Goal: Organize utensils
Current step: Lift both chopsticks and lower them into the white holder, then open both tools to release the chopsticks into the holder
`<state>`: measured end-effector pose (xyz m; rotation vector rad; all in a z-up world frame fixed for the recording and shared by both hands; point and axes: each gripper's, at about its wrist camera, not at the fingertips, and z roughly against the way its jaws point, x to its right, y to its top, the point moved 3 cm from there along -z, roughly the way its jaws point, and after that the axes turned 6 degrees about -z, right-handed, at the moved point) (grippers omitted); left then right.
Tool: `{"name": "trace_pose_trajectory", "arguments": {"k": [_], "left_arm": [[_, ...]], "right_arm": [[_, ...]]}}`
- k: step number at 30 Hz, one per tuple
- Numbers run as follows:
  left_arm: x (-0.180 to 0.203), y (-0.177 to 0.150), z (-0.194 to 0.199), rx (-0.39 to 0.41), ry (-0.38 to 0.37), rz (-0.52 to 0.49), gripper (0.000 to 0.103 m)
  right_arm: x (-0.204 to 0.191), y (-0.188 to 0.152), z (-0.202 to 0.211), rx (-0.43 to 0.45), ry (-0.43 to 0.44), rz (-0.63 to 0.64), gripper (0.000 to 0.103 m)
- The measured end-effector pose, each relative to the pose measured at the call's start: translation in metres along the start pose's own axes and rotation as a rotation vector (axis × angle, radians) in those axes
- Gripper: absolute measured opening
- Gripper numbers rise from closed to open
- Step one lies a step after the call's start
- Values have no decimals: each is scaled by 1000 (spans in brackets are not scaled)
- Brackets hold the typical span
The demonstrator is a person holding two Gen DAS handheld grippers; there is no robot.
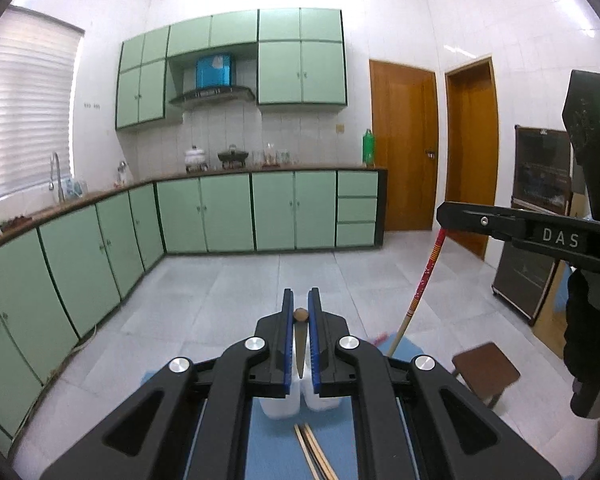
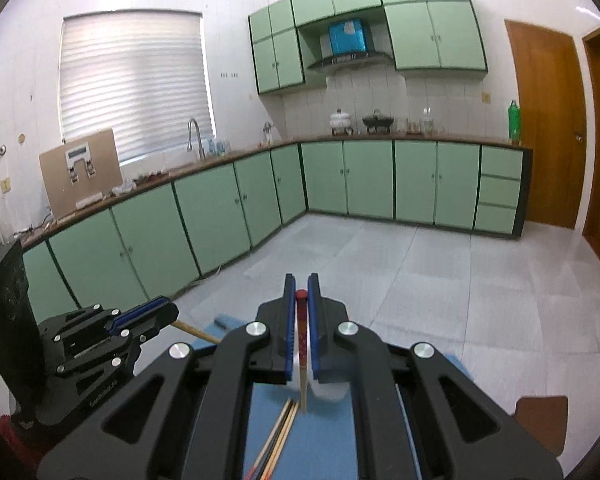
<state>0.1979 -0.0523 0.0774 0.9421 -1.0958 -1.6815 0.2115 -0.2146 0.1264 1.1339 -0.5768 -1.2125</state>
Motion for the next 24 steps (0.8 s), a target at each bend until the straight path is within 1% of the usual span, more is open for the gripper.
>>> {"name": "trace_pose_trajectory", "arguments": {"k": [4, 7, 10, 13, 17, 19, 21, 23, 24], "left_arm": [[-3, 16, -13, 12, 17, -15, 7], [-5, 18, -26, -10, 21, -20, 7], [-6, 12, -39, -42, 26, -22, 7], [-8, 5, -52, -68, 29, -14, 7], [-13, -4, -70, -93, 42, -5, 7], [-15, -11, -83, -120, 41, 8, 7], [-17, -17, -94, -149, 39, 15, 7], [-19, -23, -100, -170, 37, 24, 7], [-19, -26, -102, -179, 32, 31, 7]], "right_arm": [[8, 24, -13, 54, -30, 2, 5], [20, 31, -28, 79, -57, -8, 5], [31, 32, -48, 88, -66, -27, 5], [41, 26, -71, 73, -75, -44, 5], [45, 8, -93, 49, -95, -48, 5], [45, -1, -103, 21, -100, -47, 5], [45, -11, -112, -28, -92, -44, 6], [46, -18, -115, -53, -95, -40, 8], [45, -20, -113, -55, -98, -41, 11]]}}
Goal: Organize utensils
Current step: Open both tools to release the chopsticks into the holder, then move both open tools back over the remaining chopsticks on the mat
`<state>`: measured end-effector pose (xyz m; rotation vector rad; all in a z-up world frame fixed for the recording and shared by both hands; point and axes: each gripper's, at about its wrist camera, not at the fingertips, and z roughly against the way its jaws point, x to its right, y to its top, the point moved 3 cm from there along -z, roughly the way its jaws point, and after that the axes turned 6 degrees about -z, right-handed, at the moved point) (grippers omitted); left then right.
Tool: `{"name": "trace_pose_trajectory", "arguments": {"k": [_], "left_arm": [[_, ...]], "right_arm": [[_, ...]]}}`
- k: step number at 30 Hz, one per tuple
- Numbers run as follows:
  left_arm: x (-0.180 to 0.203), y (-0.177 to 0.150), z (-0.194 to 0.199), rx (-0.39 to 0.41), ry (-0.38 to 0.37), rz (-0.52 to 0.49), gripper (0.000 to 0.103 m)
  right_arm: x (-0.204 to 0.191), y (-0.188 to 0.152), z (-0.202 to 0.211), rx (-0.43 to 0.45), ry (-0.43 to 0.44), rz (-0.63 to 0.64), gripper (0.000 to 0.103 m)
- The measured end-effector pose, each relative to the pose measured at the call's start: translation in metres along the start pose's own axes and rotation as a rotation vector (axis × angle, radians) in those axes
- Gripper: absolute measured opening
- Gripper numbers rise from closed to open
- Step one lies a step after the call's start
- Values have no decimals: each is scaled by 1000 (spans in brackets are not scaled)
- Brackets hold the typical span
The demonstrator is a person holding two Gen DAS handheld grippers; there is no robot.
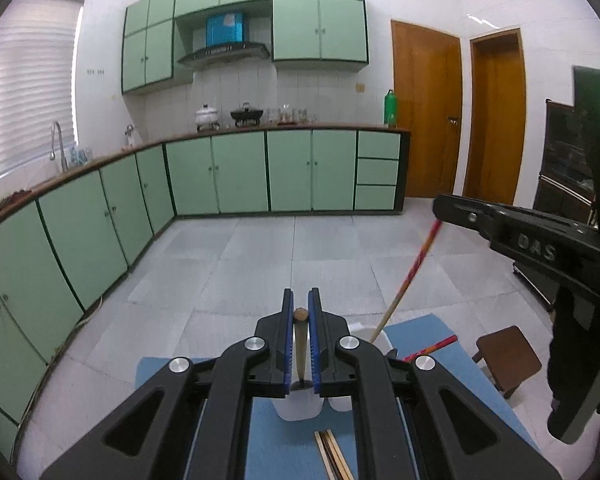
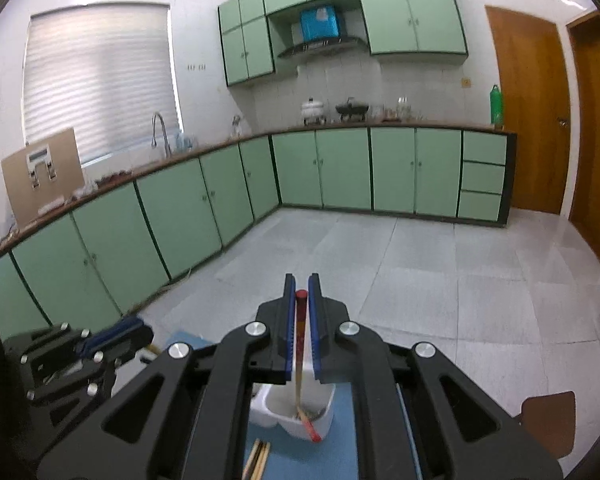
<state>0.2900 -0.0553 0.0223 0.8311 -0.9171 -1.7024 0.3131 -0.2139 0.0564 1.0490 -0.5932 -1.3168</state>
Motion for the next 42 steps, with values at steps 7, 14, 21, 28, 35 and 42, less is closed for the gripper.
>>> {"name": "trace_pose_trajectory", "arguments": {"k": [7, 14, 21, 28, 35, 42], "left_arm": [[-5, -6, 19, 22, -10, 28, 26], [-3, -36, 60, 53, -19, 50, 54], [10, -107, 80, -9, 9, 57, 58], [24, -191, 71, -148, -4, 61, 59], [30, -242, 59, -252, 8, 56, 59], [30, -269, 57, -312, 15, 62, 59]], "right_arm": [[14, -10, 36, 34, -18, -41, 34], [26, -60, 83, 33, -36, -55, 58], [20, -151, 102, -56, -44, -90, 70], [-1, -235, 96, -174, -57, -87, 73], [-21, -282, 85, -276, -55, -71, 73], [-38, -316, 74, -371, -59, -20, 69]]}}
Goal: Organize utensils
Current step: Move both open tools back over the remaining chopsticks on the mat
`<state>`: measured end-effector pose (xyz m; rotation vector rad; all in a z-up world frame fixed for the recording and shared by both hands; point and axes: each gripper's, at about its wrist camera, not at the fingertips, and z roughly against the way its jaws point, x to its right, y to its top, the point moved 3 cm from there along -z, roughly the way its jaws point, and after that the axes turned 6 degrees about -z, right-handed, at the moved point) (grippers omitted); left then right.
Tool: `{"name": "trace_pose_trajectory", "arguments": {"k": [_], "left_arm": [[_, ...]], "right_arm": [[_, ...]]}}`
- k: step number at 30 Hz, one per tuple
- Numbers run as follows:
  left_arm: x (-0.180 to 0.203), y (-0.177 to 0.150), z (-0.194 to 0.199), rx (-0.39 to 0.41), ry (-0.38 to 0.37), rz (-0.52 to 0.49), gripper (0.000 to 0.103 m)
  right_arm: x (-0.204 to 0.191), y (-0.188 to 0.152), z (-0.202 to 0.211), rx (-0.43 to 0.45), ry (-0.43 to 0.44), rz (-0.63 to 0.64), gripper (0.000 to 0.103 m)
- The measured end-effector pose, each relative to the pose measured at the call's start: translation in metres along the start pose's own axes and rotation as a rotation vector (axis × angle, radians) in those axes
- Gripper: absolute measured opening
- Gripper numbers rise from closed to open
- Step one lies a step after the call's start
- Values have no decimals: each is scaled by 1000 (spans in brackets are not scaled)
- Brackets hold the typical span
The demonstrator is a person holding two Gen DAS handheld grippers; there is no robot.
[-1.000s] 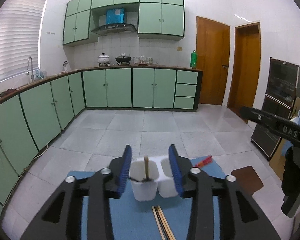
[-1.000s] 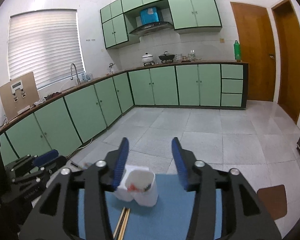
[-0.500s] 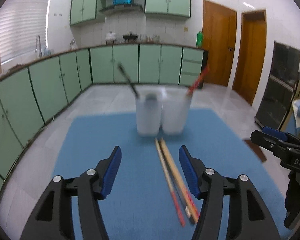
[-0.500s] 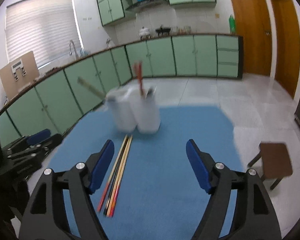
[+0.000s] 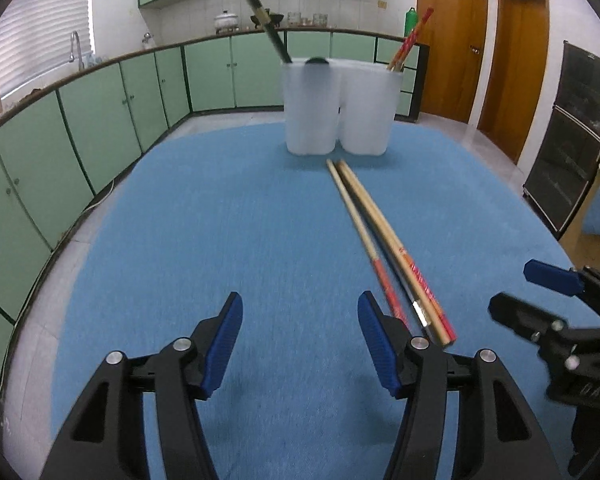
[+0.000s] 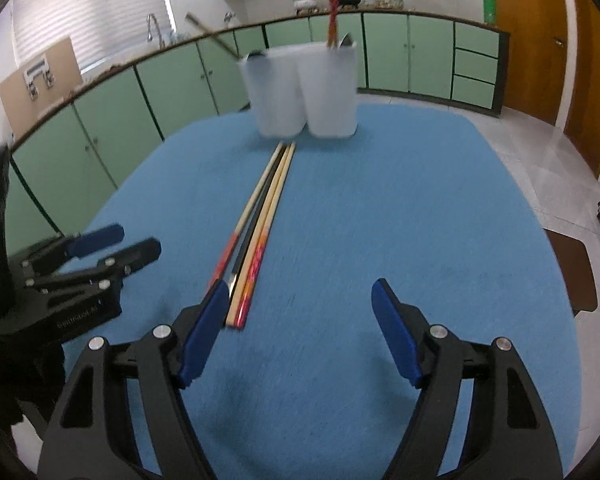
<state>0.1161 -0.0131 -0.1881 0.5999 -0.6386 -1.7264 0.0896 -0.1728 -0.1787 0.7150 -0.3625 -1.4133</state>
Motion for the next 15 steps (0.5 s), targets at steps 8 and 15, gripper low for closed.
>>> {"name": "trace_pose_trajectory", "arguments": {"k": [8, 15], "left_arm": [[0, -14, -6, -32, -8, 6, 59], [-2, -18, -9, -46, -12, 13, 59]], "right_arm": [[-7, -16, -13, -57, -20, 35, 63], [-7, -15, -21, -74, -52, 51, 62]]}}
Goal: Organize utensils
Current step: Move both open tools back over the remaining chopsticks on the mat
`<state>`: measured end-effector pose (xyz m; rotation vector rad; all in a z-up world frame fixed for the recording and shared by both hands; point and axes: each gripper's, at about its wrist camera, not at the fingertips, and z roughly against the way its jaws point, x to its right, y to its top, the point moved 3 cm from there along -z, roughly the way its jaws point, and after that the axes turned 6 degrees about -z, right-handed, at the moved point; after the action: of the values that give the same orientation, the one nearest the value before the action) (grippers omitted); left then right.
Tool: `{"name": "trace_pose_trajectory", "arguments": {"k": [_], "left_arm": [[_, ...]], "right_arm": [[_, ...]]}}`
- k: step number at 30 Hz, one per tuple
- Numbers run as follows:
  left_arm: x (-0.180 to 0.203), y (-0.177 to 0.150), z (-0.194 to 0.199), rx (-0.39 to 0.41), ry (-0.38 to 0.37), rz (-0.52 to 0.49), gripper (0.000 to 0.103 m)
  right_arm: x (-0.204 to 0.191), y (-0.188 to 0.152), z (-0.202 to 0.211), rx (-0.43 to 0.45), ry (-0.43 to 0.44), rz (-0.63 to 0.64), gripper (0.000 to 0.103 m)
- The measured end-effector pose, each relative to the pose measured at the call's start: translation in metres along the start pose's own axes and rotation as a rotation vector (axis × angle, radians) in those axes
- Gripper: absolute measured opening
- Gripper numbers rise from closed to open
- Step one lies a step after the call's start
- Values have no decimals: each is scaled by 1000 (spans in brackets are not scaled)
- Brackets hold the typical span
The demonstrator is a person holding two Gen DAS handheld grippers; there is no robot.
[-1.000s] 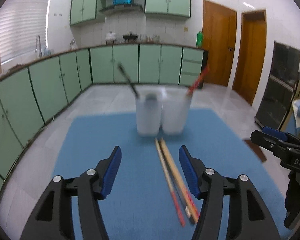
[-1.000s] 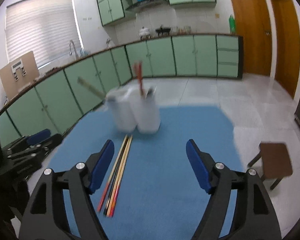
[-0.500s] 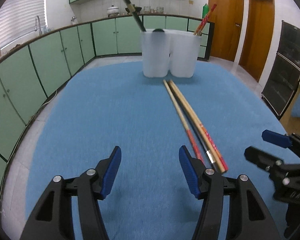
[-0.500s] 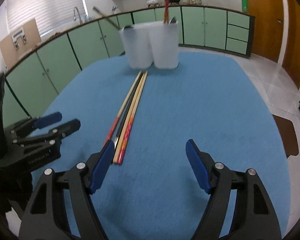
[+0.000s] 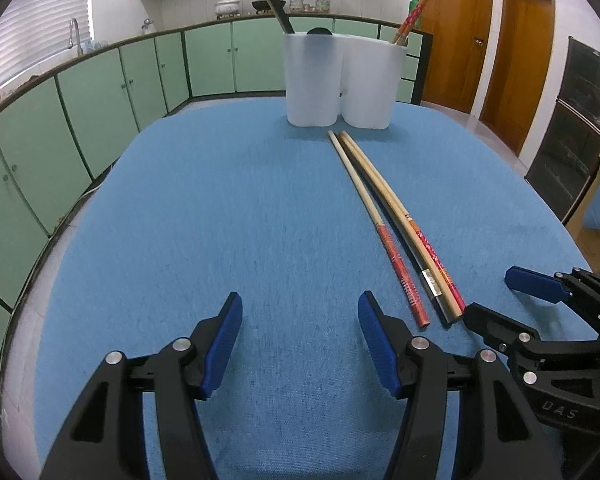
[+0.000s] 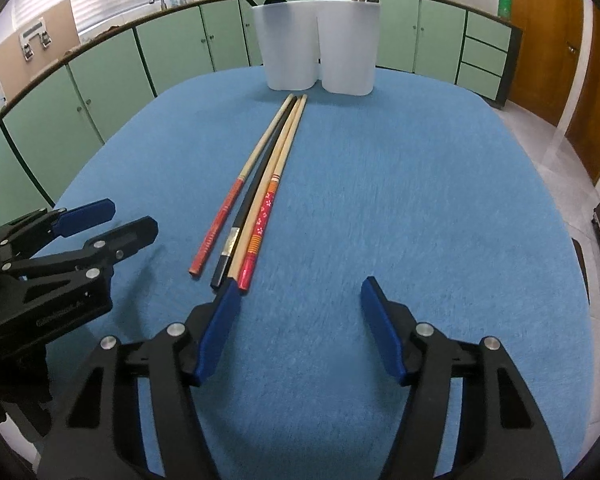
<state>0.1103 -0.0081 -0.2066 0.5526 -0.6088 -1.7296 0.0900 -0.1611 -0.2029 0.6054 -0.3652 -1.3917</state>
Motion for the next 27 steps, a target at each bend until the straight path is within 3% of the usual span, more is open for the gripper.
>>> {"name": "trace_pose_trajectory", "arguments": {"k": [7, 13, 21, 27], "left_arm": [[-1, -1, -1, -7, 0, -4, 60], [-5, -1, -1, -7, -4, 11, 61], [-6, -3, 0, -6, -1, 10, 61], [-6, -3, -2, -15, 0, 12, 62]], "right_arm": [[-8, 0, -4, 3, -14, 38, 61], [11, 2, -1, 8, -61, -14, 58], [2, 1, -1, 7, 0, 2, 58], [-6, 5, -7, 5, -33, 25, 57]]}}
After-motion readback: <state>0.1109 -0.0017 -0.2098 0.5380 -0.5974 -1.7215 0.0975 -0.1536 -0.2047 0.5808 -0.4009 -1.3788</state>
